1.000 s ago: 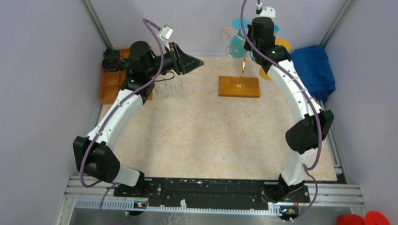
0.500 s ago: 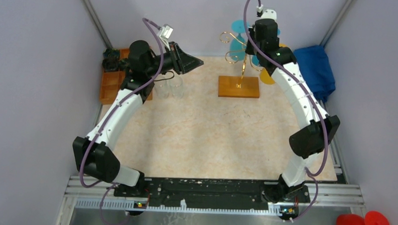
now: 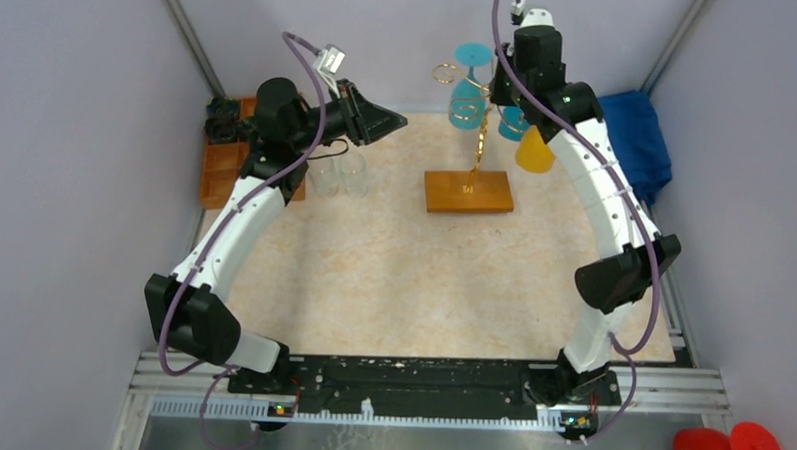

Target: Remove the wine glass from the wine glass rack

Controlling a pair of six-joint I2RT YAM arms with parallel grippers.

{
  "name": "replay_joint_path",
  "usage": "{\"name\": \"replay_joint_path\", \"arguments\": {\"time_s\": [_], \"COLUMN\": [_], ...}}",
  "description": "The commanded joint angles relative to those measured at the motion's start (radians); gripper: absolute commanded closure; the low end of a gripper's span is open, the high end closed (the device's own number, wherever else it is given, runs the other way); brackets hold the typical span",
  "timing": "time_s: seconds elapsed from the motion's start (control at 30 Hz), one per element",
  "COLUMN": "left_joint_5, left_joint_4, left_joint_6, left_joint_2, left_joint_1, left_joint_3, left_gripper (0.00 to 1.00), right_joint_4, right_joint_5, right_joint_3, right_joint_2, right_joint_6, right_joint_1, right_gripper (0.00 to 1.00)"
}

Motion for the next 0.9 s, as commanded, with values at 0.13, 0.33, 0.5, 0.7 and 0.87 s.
{"name": "replay_joint_path", "arguments": {"time_s": [0.13, 0.33, 0.5, 0.7, 0.87], "left_joint_5": [0.002, 0.006, 0.011, 0.011, 0.009], "left_joint_4": [-0.004, -0.008, -0.009, 0.001, 0.013], "left_joint_6": [0.020, 0.020, 0.013, -0.001, -0.016], "left_joint_2": [0.007, -0.002, -0.018, -0.015, -0.012], "left_joint_1": [0.003, 0.002, 0.002, 0.002, 0.002], "left_joint_3": [0.029, 0.009, -0.011, -0.018, -0.035], "left_gripper": [0.70, 0.70, 0.70, 0.70, 0.70], "right_joint_4": [0.131, 0.248, 0.310, 0.303, 0.293], "right_joint_5": [-0.060, -0.088, -0.072, -0.064, -0.060], "right_joint_3": [0.075, -0.249, -0.474, -0.581, -0.615], "right_joint_2": [-0.083, -0.255, -0.399, -0.494, -0.516], "right_joint_6": [0.016, 0.053, 0.084, 0.102, 0.099], "right_joint_1": [0.025, 0.072, 0.140, 0.167, 0.168], "right_gripper": [1.00, 1.00, 1.00, 1.00, 1.00]}}
